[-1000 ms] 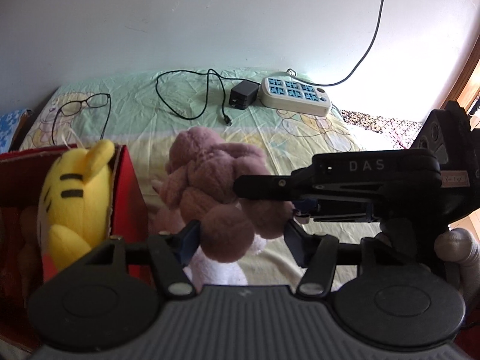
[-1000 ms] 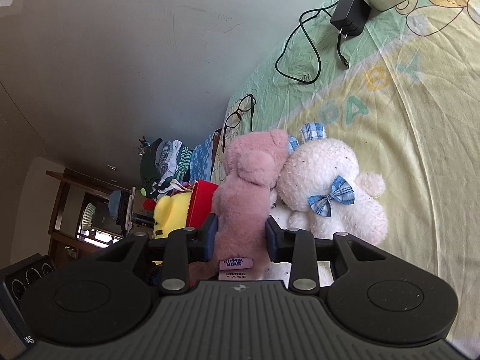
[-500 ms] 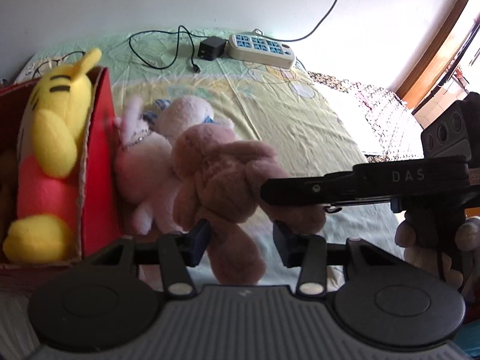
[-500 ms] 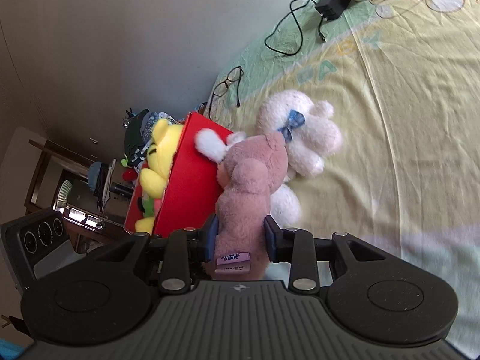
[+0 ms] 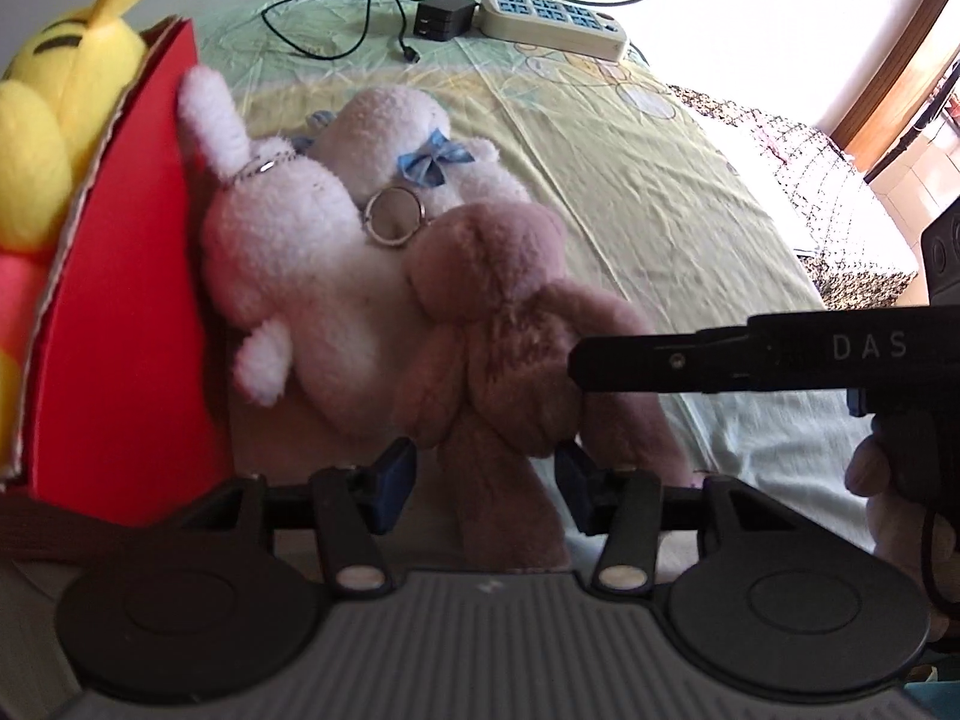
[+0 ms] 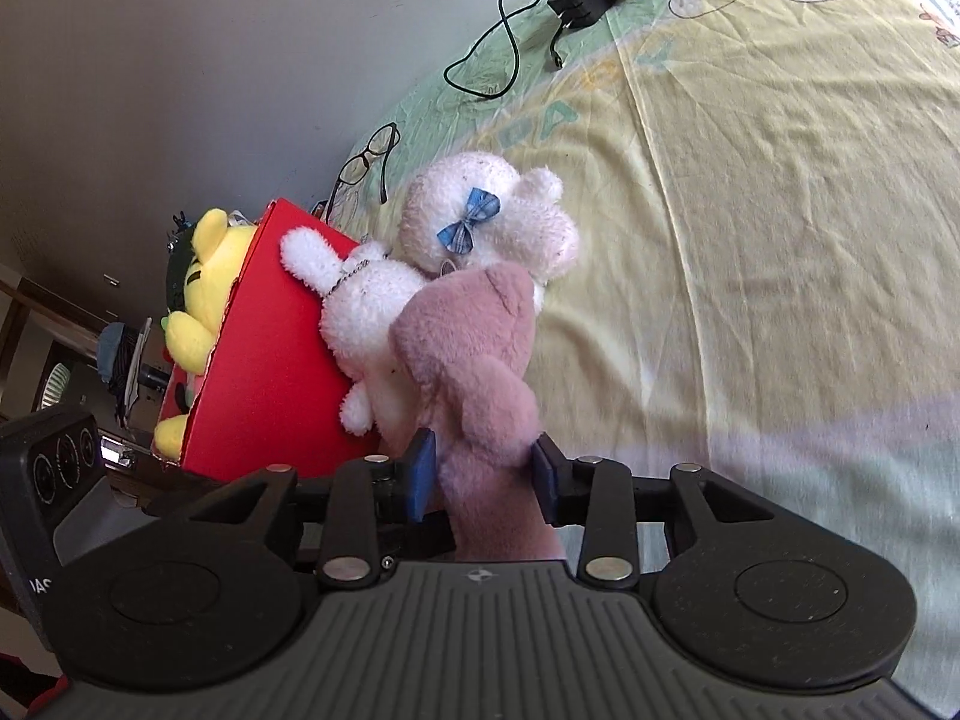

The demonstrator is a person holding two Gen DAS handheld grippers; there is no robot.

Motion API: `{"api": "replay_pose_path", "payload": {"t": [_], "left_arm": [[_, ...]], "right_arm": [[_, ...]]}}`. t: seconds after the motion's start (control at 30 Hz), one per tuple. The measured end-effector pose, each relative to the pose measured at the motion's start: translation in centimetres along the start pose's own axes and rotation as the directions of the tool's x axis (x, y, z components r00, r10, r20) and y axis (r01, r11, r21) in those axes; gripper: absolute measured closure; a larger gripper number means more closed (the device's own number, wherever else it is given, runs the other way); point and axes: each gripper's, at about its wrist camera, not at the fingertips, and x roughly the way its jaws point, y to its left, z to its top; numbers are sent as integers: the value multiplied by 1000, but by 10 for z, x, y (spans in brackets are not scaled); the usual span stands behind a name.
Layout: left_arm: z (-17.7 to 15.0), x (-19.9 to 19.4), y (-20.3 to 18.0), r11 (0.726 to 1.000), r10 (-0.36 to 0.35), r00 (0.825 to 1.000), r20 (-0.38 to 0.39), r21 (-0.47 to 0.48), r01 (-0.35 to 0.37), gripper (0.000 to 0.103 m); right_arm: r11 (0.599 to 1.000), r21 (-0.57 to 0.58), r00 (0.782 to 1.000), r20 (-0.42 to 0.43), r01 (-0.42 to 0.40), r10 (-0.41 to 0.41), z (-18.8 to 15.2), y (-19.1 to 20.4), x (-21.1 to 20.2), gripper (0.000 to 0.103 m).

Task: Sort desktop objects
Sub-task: 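Lift the pink teddy bear off the white plushes with the right gripper, then carry the pink teddy bear with the right gripper over the red box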

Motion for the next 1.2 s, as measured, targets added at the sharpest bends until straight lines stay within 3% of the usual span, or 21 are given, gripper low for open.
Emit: {"api": "replay_pose_path", "payload": {"t": [0.2, 0.43, 0.8, 1.2], "left_arm": [[2, 19, -3, 1000, -11, 999, -36, -10, 11, 53], [-1, 19, -5, 999, -40, 998, -54, -12, 39, 57], [-39, -11, -26, 981, -44, 996, -76, 187, 58, 58], [-66, -59, 17, 952, -133, 989, -71, 268, 148, 58]], "right_arm": [[996, 75, 998, -28, -55, 57, 8, -12, 18, 61], [993, 78, 995, -41, -87, 91, -1, -9, 9, 67], [995, 20, 992, -75, -96, 97, -34, 12, -13, 68], [997, -33, 996, -55, -72, 70, -74, 69, -10, 68]]}}
